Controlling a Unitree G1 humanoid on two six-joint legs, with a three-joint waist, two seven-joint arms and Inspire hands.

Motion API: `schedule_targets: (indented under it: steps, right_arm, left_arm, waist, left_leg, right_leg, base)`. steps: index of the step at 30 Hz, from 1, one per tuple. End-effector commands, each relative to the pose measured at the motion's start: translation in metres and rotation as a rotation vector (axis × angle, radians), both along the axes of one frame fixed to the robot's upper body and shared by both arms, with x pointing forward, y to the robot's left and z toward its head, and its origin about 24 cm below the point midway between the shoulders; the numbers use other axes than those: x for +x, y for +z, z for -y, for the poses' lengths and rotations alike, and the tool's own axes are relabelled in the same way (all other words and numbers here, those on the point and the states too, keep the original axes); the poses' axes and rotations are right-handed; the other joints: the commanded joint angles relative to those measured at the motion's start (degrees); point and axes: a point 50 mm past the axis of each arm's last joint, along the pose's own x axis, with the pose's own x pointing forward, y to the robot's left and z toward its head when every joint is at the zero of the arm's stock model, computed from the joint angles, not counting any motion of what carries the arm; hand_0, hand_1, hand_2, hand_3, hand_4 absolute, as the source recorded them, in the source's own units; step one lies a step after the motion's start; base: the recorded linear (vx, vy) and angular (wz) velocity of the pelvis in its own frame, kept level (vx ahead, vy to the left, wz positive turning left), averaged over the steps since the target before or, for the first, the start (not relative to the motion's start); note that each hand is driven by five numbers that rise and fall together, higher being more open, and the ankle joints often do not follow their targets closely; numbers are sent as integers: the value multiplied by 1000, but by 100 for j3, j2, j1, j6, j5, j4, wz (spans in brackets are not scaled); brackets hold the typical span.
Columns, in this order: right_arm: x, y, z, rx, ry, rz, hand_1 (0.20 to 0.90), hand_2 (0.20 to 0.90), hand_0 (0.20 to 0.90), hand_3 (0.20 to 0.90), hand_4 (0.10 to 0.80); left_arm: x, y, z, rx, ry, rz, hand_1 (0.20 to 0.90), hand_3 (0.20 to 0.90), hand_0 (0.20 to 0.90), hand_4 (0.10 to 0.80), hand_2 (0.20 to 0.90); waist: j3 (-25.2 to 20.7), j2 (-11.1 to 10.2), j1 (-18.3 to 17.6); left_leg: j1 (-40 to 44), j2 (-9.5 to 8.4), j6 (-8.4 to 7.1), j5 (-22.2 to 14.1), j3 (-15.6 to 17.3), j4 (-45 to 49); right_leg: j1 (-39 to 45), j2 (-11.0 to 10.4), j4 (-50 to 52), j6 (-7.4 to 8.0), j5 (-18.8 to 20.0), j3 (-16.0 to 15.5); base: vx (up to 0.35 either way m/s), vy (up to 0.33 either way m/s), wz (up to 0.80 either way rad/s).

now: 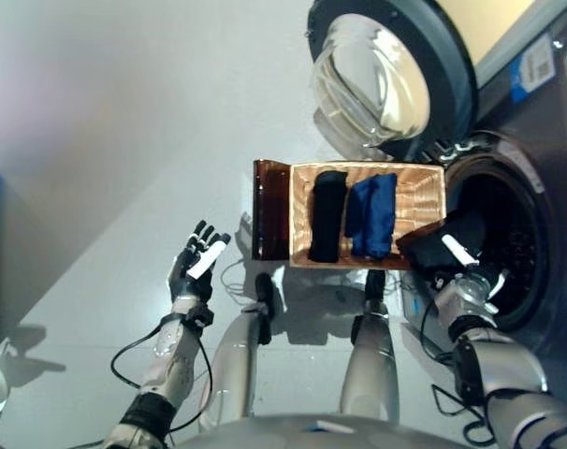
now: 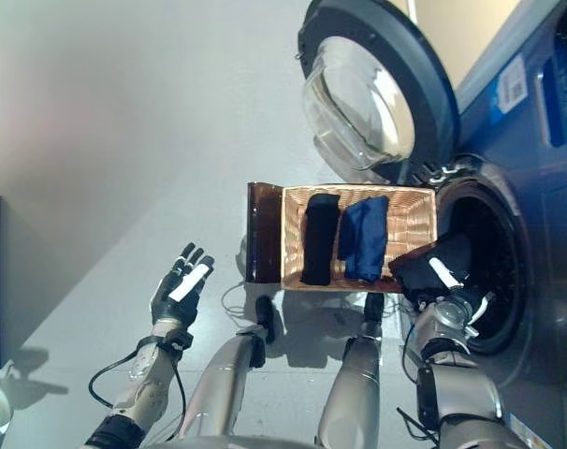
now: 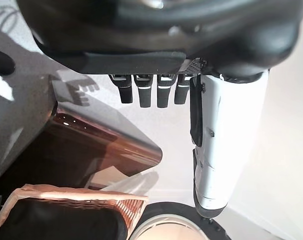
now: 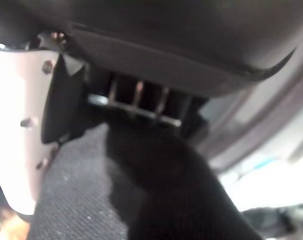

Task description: Pick up the clothes and place them into the washing machine

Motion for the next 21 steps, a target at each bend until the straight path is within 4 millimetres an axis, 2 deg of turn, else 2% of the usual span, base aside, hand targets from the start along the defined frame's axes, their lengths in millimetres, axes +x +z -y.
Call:
schedule_targets:
  steps: [1, 2, 3, 7, 11, 14, 19, 21]
  right_arm:
    - [8, 28, 14, 3, -94, 258, 200, 200, 200, 200, 300]
    - [8, 28, 14, 3, -94, 259, 200, 200, 200, 200, 300]
    - [9, 28, 9, 112, -170, 393, 200, 200, 200, 200, 300]
    - [7, 22, 0, 318, -373, 595, 200, 200, 200, 200, 300]
    - [12, 20, -10, 430, -481, 679, 200, 200, 200, 200, 300]
    - [15, 24, -12, 445, -495, 703, 200, 200, 200, 200, 300]
    - [21, 39, -4, 473, -610, 775, 200, 200, 200, 200, 300]
    - [22, 53, 11, 471, -677, 817, 200, 200, 200, 200, 300]
  left_arm:
    - [6, 22, -19, 5, 74, 143, 900, 900, 900, 800, 900]
    - [5, 22, -19, 5, 74, 142, 900, 900, 900, 800, 900]
    - [6, 23, -16, -12, 70, 148, 900, 900, 900, 800, 900]
    - [4, 17, -7, -57, 66, 122, 900, 900, 900, 800, 900]
    - [2, 15, 0, -84, 48, 108, 900, 900, 900, 800, 900]
    - [2, 16, 0, -86, 47, 114, 900, 900, 900, 800, 900]
    - [-1, 17, 1, -84, 39, 116, 900, 900, 900, 800, 900]
    - [-6, 16, 1, -73, 15, 109, 900, 900, 900, 800, 900]
  waist:
    - [-18, -43, 48]
    - [-13, -45, 48]
    - [-27, -26, 33]
    - [-70, 42, 29]
    - [-69, 147, 38]
    - [-47, 191, 39]
    - [-38, 325, 96]
    - [-54, 412, 146]
  left_leg:
    - [197, 211, -499, 365, -295, -547]
    - [212, 210, -499, 373, -295, -563]
    - [283, 202, -521, 426, -286, -683]
    - [312, 189, -507, 407, -323, -680]
    - [215, 176, -486, 289, -351, -447]
    - [109, 168, -482, 254, -345, -268]
    - [-101, 161, -479, 27, -365, 154]
    - [-231, 155, -467, -55, -352, 347]
  right_leg:
    - [412, 4, -114, -128, 125, -95]
    - [426, 4, -124, -128, 129, -98]
    - [496, 2, -221, -114, 158, -117]
    - [544, -33, -190, -128, 125, -100]
    - [450, -33, 68, -161, -26, -57]
    - [335, -33, 265, -185, -75, -20]
    - [125, -31, 716, -214, -354, 58]
    - [-13, -35, 920, -221, -465, 95]
  base:
    - [27, -26, -8]
    - [37, -25, -2]
    - [0, 0, 0]
    - [14, -1, -5]
    - [0, 6, -1]
    - [-14, 2, 1]
    - [-8, 10, 4]
    - [-13, 12, 8]
